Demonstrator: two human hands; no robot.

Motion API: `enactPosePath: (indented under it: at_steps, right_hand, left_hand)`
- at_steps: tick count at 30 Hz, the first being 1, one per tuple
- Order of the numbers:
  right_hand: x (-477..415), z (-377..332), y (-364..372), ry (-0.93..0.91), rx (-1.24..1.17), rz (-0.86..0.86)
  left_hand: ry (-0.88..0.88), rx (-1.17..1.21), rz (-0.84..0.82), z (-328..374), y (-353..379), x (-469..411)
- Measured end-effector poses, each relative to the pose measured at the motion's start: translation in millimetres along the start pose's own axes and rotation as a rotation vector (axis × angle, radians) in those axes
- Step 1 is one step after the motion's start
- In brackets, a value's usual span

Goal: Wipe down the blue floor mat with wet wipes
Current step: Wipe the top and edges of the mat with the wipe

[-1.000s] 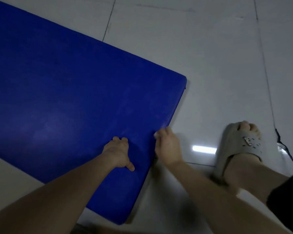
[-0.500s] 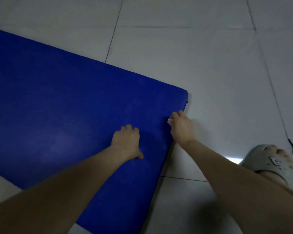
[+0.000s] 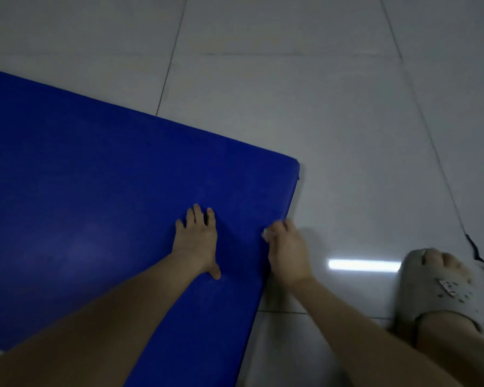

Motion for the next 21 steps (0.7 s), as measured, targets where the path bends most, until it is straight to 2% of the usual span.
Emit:
enactPosePath:
  at_steps: [5,8,12,17,21]
  right_hand:
    - [-108,29,-16,0.189,0.039,0.115]
    - [-131,39,-23,0.284,0.027,0.131]
    - [-59,19,-8,0.246,-0.043,0.069]
    - [53,-22,4,0.09,-0.139,-0.021]
    - [15,-6,-3,0.089,-0.092,0.007]
  left_hand:
    - [0.01,0.034,-0.028,-2,6,-1]
    - [0.017,0.012,-0.025,0,5,-2]
    - [0.004,0.012,-0.06,1,2,-1]
    - [0.015,0.05,-0.033,-1,-3,1]
    - [0.018,0.066,-0.029,0,-1,1]
Point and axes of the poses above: each hand's wrist, its own x-axis away from the middle knuckle, its own y-axis out of the palm, z = x × y, the point moved 3 cm from there along -x, towards the middle knuckle, and after that the axes turned 1 degree about -y, right-handed, at the moved point
